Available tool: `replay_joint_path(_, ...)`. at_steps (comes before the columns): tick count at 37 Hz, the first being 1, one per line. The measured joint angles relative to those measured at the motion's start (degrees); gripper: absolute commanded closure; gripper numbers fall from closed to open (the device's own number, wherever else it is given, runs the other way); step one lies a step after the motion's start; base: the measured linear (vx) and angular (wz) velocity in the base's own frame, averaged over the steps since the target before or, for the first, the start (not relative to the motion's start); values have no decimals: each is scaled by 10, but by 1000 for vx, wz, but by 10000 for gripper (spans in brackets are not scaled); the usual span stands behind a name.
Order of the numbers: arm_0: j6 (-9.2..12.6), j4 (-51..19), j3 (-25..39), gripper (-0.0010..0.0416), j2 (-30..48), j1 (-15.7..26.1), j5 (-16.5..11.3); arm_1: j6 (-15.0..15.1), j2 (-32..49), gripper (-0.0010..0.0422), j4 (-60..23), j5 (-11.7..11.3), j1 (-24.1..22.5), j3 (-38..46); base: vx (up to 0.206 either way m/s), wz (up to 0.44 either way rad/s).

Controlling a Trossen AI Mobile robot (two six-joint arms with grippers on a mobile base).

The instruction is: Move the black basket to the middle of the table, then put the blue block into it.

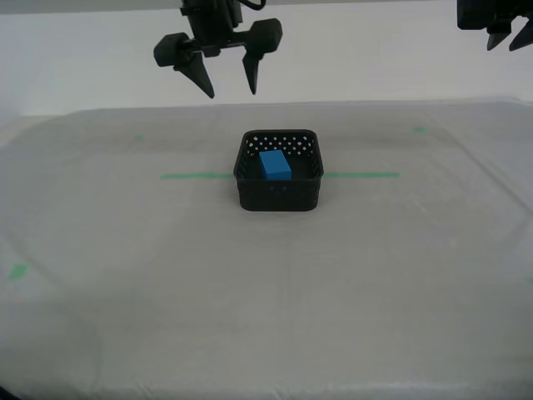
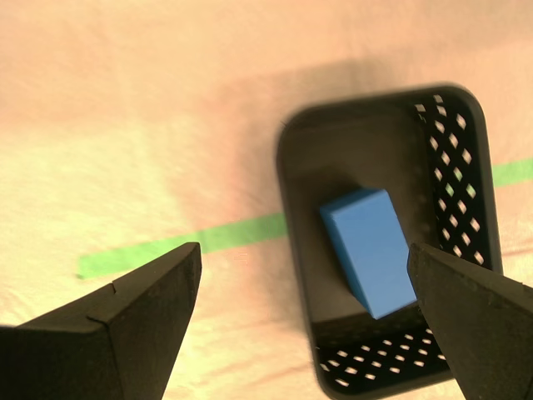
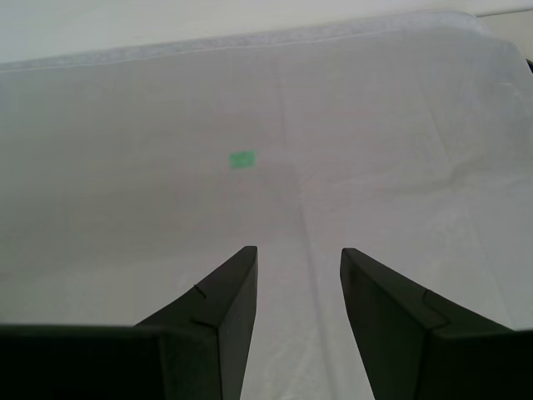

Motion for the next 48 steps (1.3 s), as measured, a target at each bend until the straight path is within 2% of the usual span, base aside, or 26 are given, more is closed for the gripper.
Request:
replay_joint_path(9, 0, 0, 0, 268, 0, 0, 0, 26, -19, 74, -1, 0, 50, 0, 0, 0)
replay_joint_path(23, 0, 0, 0, 223, 0, 0, 0, 73, -19, 73, -12, -2, 123, 0, 0, 0)
replay_joint_path(25, 0, 0, 0, 215, 0, -1, 0, 80, -19, 74, -12, -7, 131, 0, 0, 0)
replay_joint_path(31, 0, 0, 0, 184, 0, 0, 0, 110, -19, 74, -10, -40, 152, 0, 0, 0)
replay_joint_path(35, 0, 0, 0, 162, 0, 0, 0, 123, -19, 73, -5, -43, 166, 0, 0, 0)
replay_joint_path(48, 0, 0, 0, 87, 0, -1, 0, 140, -19, 74, 13, -43, 198, 0, 0, 0)
